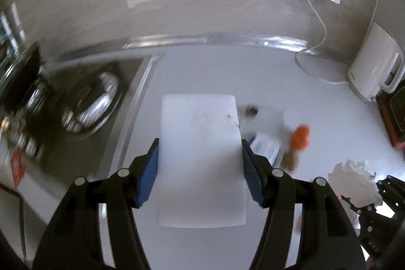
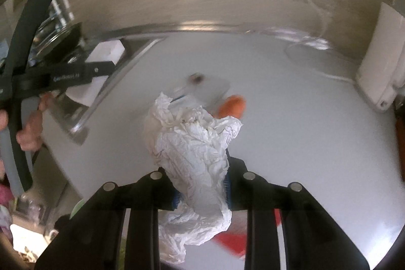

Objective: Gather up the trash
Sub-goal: 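Carry the napkin block and tissue to the wastebasket and release both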

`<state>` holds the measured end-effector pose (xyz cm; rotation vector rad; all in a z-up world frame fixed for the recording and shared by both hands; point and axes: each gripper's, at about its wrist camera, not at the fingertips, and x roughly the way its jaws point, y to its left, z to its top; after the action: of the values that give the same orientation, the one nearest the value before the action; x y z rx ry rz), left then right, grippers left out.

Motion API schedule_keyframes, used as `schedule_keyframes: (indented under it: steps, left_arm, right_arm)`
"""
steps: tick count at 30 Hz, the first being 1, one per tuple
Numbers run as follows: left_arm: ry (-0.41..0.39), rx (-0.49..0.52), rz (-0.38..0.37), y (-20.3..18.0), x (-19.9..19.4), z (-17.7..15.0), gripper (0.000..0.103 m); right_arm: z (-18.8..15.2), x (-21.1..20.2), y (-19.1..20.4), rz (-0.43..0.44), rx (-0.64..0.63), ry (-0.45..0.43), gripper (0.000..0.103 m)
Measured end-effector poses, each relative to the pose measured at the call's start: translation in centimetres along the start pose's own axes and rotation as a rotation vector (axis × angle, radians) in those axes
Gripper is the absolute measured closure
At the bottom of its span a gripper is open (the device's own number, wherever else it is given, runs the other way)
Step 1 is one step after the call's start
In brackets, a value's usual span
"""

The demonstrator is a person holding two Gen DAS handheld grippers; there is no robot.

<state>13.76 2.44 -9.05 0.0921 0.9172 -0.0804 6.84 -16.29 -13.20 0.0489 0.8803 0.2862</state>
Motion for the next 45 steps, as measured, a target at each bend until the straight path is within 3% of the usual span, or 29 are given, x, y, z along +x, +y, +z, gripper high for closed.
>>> schedule_keyframes:
  steps: [14,27,40,43,45]
  left_arm:
    - [0.074,-0.1,0.069,6.1,-7.4,-16.0,0.044]
    - [0.187,-0.221,0.115,10.8,-7.0,-28.1,0.044]
    - [0.24,-0.286,0.117,12.2,-5.7,-32.2,0.043]
    - [0.253,-0.29,0.12,12.1,-5.5,-32.5,0.028]
    - [0.249,-0.287,0.124,12.0,-5.6,-32.6,0.025]
  right_arm:
    - [-7.0,0.2,10.8,0.135,-0.134,0.146,0.074]
    - [-13.4,2.3,19.5,0.202,-0.31,0.264,0.074]
    - [-14.8,2.2,22.3,0.212,-0.411,0.288,0.073]
    - [-14.9,2.4,22.4,0.215,-0.416,0.296,0.073]
    - [-15.1,2.3,22.4,0.214,-0.421,0.297,0.073]
